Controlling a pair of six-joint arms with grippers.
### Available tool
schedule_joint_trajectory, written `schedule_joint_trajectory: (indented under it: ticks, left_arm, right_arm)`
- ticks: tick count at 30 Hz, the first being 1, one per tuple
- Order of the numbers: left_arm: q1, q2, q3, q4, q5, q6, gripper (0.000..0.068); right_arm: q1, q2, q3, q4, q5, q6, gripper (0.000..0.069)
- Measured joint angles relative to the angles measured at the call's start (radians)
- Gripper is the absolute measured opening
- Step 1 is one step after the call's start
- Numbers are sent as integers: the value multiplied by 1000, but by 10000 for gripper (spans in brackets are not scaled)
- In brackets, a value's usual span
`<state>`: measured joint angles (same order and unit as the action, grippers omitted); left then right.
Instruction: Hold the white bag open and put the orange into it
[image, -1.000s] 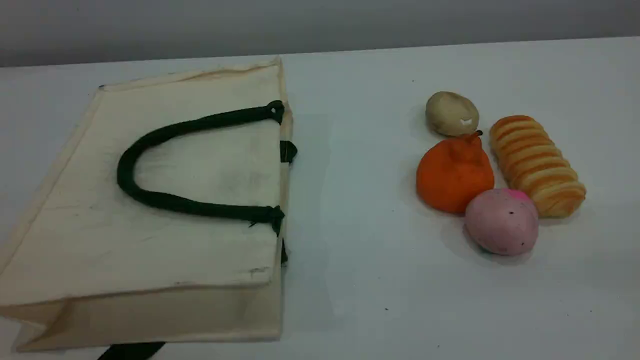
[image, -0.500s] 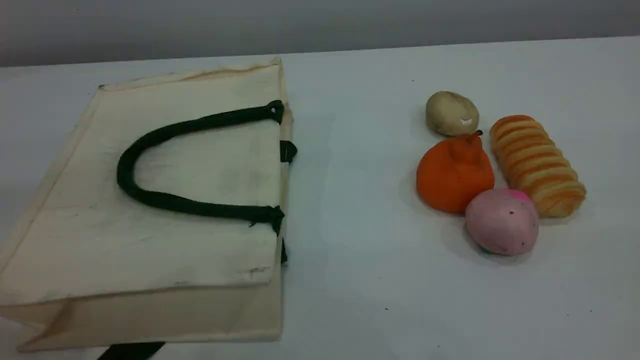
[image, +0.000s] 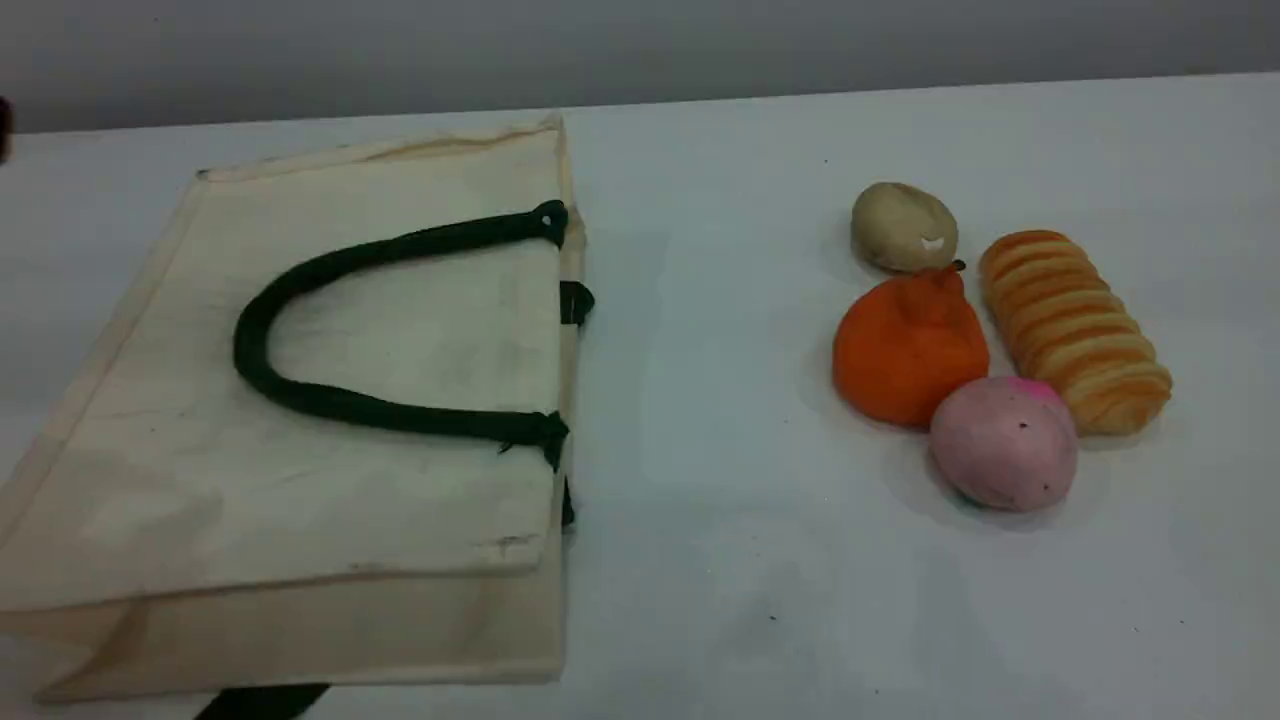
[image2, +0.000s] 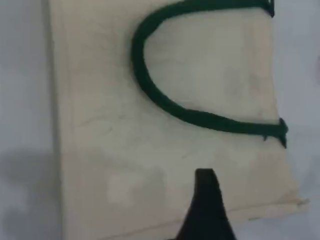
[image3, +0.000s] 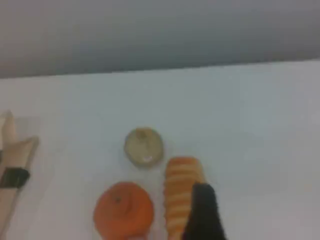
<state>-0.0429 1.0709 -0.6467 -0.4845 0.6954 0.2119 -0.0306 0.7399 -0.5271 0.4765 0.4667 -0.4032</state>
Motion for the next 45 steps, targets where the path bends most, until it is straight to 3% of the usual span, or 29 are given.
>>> schedule_joint_trajectory:
  ticks: [4,10,13,17,21,24,29,31,38,45]
  left_arm:
    - [0,92,0,-75,-51,-12,470]
    - [0,235,-7,-65,-104,1,470]
    - [0,294,-21,-50,-95,76,470]
    - [0,327,-61,-38,-101,245,470]
    - [0,360,-97,-29,-137,307,470]
    - [0,414,-110,-5,-141,274,470]
    - [0,532,-132,99,-200,84,470]
    - [0,581,-146,105,-201,31,470]
    - [-23,694,-190,-5,-225,10,470]
    - [-71,749,-239,-63,-227,1,470]
  right_arm:
    - [0,74,0,75,-31,-16,538]
    - [0,164,0,219,-35,-131,540]
    - [0,185,0,305,-35,-203,540]
    - [0,202,0,418,-36,-306,540]
    - [0,224,0,533,-38,-409,540]
    - [0,241,0,616,-38,-481,540]
    - [0,242,0,711,-14,-571,540]
    - [0,242,0,714,-11,-574,540]
    - [0,242,0,712,-8,-572,540]
    - [0,242,0,711,-3,-574,540]
